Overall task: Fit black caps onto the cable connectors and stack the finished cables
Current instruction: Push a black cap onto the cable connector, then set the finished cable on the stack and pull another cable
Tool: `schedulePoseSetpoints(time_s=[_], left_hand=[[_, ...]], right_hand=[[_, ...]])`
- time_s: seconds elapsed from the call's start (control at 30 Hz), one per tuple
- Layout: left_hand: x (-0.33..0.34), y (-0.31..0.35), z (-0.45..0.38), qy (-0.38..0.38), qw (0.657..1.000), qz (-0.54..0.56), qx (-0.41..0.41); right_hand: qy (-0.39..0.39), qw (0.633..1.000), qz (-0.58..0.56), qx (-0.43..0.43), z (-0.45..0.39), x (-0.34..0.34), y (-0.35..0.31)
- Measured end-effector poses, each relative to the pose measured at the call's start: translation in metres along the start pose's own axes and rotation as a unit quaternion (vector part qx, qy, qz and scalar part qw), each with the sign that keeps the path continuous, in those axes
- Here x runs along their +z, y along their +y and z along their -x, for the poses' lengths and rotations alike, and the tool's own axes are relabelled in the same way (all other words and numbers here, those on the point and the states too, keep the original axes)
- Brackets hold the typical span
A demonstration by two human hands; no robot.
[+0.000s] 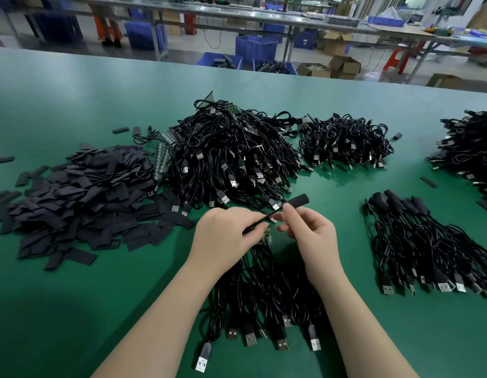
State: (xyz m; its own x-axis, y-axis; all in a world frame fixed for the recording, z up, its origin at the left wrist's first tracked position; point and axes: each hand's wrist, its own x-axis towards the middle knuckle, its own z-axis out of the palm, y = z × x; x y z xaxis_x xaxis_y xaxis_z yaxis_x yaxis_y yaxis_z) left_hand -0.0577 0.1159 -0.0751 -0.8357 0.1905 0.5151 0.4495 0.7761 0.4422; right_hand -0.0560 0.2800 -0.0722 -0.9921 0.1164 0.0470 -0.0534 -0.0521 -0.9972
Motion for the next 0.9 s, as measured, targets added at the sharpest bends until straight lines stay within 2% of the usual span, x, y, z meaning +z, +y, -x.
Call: schedulePoseSetpoints(time_s=[0.1,0.2,0.3,0.4,0.47,0.53,0.6,0.7,0.73,0.8,0.9], left_hand=[[-0.002,0.003,-0.001,-0.015,0.999,0.027,0.014],[-0.004,0.004,0.0,0.013,0.998,0.063,0.01],[-0.007,0.006,-0.001,0.07,0.996,0.063,-0.004],[-0.008,0.005,0.0,0.084,0.993,0.076,-0.019],[-0.007,0.003,0.0,0.074,0.994,0.08,-0.028],[-0.005,0.003,0.001,0.057,0.994,0.087,-0.034],[-0.003,0.003,0.001,0.045,0.994,0.09,-0.039],[-0.002,0.003,0.002,0.046,0.995,0.081,-0.042],[-0.002,0.003,0.002,0.048,0.995,0.08,-0.045],[-0.002,0.001,0.002,0.054,0.994,0.076,-0.052],[-0.002,-0.004,0.002,0.056,0.993,0.069,-0.071]], right_hand=[[-0.04,0.997,0.055,-0.041,0.004,0.004,0.001],[-0.027,0.998,0.031,-0.045,0.004,0.004,-0.002],[-0.004,0.995,-0.095,-0.019,0.001,-0.002,-0.018],[0.059,0.977,-0.203,-0.016,-0.012,-0.026,-0.037],[0.127,0.983,-0.131,-0.028,-0.021,-0.047,-0.044],[0.17,0.981,0.085,-0.033,-0.03,-0.065,-0.045],[0.154,0.935,0.319,-0.022,-0.037,-0.08,-0.04],[0.107,0.798,0.593,-0.005,-0.034,-0.09,-0.026],[0.1,0.752,0.651,-0.01,-0.028,-0.089,-0.019],[0.068,0.691,0.72,0.008,-0.015,-0.083,-0.005],[0.017,0.656,0.751,0.079,-0.007,-0.087,0.011]])
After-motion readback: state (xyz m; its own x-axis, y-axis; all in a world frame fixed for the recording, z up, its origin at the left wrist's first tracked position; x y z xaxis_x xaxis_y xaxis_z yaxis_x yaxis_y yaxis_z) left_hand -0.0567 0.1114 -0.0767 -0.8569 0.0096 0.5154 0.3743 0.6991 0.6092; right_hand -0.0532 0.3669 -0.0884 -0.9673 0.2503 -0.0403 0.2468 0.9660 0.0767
